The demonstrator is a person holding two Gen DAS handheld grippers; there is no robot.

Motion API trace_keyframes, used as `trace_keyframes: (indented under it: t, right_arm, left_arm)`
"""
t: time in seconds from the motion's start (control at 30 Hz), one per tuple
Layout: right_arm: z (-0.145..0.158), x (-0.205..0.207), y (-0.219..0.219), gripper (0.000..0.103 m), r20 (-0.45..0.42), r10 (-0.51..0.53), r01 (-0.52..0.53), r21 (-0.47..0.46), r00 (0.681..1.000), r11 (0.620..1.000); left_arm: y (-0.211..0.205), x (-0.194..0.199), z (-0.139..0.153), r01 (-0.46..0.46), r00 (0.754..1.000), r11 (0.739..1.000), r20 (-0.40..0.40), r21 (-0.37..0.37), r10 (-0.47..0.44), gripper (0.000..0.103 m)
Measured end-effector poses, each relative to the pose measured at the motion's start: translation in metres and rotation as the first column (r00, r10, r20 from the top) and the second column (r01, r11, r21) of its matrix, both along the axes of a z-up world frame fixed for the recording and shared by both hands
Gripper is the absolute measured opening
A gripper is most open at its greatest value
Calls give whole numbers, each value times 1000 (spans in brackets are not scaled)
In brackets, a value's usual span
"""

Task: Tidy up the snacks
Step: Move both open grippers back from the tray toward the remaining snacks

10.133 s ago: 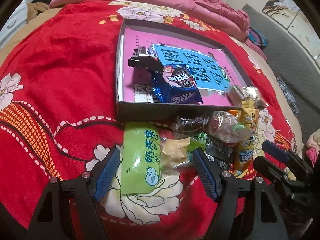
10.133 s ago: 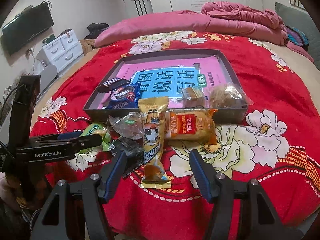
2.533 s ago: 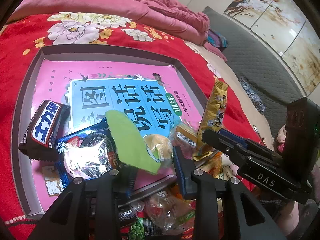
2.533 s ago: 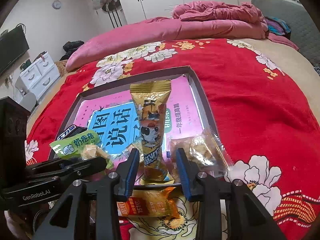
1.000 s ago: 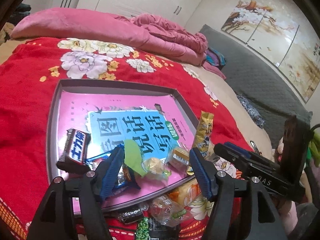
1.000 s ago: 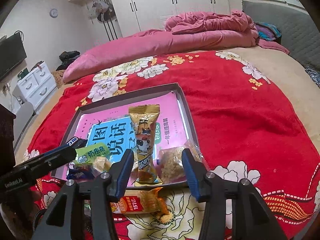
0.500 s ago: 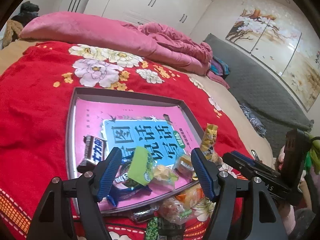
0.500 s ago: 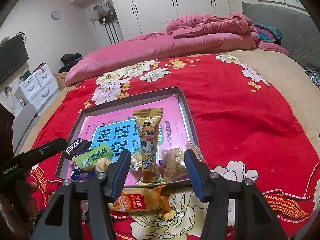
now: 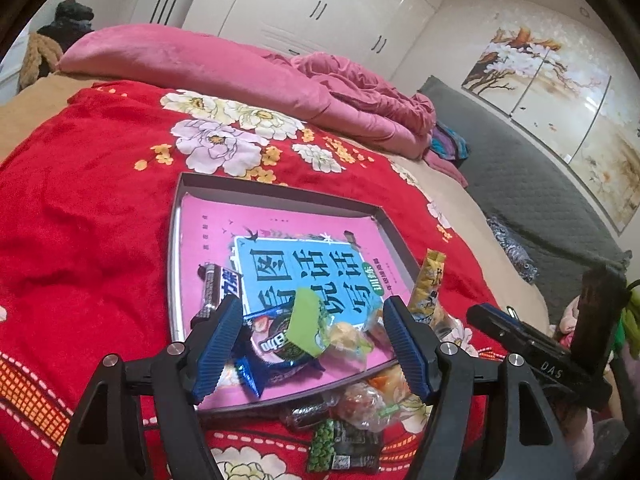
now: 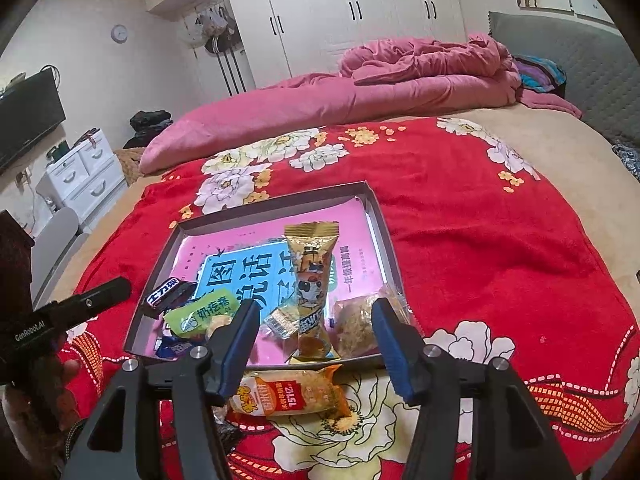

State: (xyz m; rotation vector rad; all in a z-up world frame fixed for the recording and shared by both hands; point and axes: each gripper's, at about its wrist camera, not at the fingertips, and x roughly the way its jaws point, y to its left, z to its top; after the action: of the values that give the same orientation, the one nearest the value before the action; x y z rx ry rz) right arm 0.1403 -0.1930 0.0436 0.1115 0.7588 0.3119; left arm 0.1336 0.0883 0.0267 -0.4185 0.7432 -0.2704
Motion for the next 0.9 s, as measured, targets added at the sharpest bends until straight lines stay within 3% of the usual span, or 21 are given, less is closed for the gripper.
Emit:
trace_keyframes:
  t: [0.9]
  right_arm:
    - [20, -27, 7, 58, 52, 45, -45, 0, 998, 999]
  left_arm:
    - [2, -43, -2, -11, 999, 999, -30, 40, 12, 74]
